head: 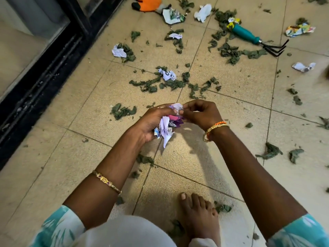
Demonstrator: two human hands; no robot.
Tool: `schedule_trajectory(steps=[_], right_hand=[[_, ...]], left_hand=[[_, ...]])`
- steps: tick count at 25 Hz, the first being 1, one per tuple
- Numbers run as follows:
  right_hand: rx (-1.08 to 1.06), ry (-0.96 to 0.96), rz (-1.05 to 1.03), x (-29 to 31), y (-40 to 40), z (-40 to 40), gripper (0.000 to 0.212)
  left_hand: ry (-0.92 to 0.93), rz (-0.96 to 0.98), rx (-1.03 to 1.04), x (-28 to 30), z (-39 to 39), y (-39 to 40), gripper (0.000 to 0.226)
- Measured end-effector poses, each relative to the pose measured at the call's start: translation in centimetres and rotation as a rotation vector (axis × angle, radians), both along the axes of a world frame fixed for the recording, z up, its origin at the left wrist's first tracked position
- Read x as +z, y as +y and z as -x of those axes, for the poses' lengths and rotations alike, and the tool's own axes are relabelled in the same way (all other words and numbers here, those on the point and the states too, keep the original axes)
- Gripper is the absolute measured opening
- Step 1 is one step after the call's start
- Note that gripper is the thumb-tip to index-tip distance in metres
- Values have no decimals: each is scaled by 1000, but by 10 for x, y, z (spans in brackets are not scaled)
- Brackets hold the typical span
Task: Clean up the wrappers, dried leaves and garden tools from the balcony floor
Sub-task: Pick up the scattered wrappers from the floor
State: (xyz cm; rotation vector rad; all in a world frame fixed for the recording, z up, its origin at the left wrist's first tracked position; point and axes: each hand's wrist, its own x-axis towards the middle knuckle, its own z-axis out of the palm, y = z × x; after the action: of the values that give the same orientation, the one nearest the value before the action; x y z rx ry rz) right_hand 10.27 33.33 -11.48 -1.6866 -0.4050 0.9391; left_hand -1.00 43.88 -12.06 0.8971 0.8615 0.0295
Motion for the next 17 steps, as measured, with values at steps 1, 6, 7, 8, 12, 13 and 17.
schedule_trajectory(steps=[1,6,7,8,12,13,17], right_hand=[[39,-27,13,0,11,-1,14],[83,-392,154,-18,68,-27,9],[104,-557,201,-22,81,-35,15],[142,-679,235,-25,95,-44,23],[313,-871,409,-50,149,-65,48],[323,-913,471,-56,157,-66,47],[83,-871,320,-54,163,-67,20]], left_hand=[[24,-47,35,2,-2,4,32],[202,-85,299,-9,3,51,53],[220,-70,322,-14,8,62,56],[235,-63,335,-17,13,71,55],[305,-64,347,-22,27,97,52],[317,-67,335,-23,28,102,56],[325,-88,278,-17,27,116,57]])
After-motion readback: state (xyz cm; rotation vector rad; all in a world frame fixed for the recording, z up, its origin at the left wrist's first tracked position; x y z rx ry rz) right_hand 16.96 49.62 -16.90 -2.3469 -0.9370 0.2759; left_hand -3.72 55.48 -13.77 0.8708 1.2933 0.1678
